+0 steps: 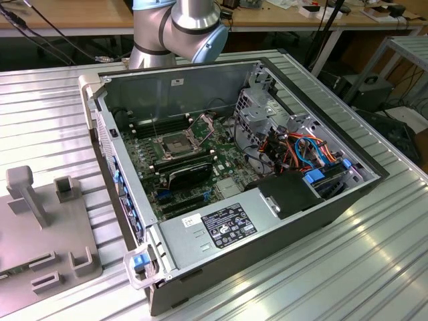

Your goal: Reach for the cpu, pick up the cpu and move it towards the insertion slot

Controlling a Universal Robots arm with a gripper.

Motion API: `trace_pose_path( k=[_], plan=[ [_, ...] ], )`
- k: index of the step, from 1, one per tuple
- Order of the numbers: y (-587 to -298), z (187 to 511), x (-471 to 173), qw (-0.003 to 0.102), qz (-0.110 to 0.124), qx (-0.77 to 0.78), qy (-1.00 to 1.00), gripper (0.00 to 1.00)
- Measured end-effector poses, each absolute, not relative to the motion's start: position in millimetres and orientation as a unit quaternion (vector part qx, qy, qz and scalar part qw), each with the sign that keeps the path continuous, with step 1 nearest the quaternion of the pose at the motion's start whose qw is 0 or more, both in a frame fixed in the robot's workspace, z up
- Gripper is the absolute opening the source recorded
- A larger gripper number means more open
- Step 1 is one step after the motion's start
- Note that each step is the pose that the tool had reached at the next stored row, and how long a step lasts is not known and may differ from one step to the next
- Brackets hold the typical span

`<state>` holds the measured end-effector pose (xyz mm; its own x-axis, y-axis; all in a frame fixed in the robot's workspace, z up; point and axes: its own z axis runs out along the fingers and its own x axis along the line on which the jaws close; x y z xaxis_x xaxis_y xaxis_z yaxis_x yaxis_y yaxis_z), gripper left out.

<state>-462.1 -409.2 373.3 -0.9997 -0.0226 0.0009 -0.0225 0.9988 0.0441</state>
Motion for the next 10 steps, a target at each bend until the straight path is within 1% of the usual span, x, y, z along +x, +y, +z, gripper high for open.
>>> trace_pose_path(
  k=[10],
  plan=[
    [-410.6, 361.8, -462.6, 0.004, -0.022, 0.011, -1.000, 0.78]
  ],
)
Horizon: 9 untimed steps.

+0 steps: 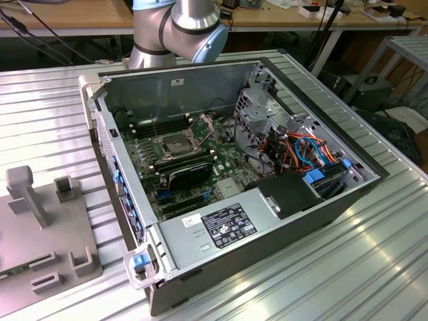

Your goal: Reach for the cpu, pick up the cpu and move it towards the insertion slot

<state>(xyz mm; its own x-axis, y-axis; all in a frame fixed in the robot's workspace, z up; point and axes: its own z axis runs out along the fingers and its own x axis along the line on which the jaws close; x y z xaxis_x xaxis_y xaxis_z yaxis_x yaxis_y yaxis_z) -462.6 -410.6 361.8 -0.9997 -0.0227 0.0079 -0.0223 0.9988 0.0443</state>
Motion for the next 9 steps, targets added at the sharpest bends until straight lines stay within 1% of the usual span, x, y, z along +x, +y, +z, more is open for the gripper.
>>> trace_pose_path(
  k=[3, 9],
  plan=[
    [-414.9, 354.3, -462.6, 0.007, -0.022, 0.011, -1.000, 0.78],
    [-425.6, 342.2, -462.6, 0.007, -0.022, 0.008, -1.000, 0.78]
  ],
)
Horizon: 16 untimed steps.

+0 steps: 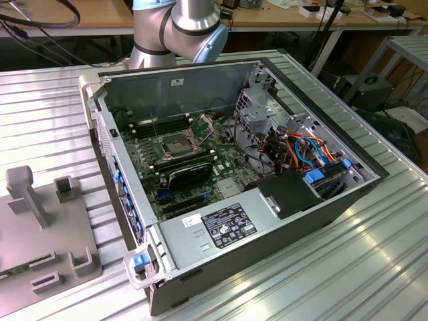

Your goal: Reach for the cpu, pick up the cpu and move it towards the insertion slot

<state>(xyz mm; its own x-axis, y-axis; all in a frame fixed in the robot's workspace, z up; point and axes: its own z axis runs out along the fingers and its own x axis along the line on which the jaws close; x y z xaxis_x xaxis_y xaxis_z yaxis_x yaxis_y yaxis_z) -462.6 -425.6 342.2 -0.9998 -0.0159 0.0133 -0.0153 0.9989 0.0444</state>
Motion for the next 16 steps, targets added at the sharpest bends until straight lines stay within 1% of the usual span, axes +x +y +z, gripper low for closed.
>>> trace_pose_path(
  k=[16],
  plan=[
    [-428.0, 310.8, -462.6, 0.007, -0.022, 0.005, -1.000, 0.78]
  ],
)
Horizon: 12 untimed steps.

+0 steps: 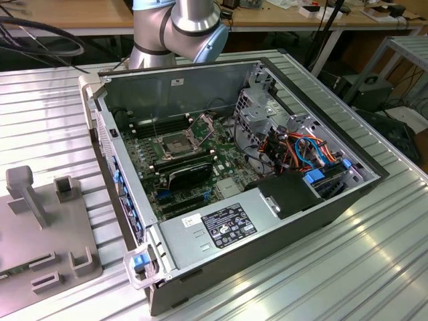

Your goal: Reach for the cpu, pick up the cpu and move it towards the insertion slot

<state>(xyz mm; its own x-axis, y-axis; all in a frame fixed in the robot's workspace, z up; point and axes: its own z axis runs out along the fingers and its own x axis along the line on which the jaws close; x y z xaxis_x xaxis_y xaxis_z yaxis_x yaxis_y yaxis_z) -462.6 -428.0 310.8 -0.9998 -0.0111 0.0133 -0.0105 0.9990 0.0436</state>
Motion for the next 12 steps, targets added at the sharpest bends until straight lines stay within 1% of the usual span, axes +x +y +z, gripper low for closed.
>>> trace_pose_path(
  k=[12],
  plan=[
    [-429.6, 289.8, -462.6, 0.007, -0.022, 0.005, -1.000, 0.78]
  ],
)
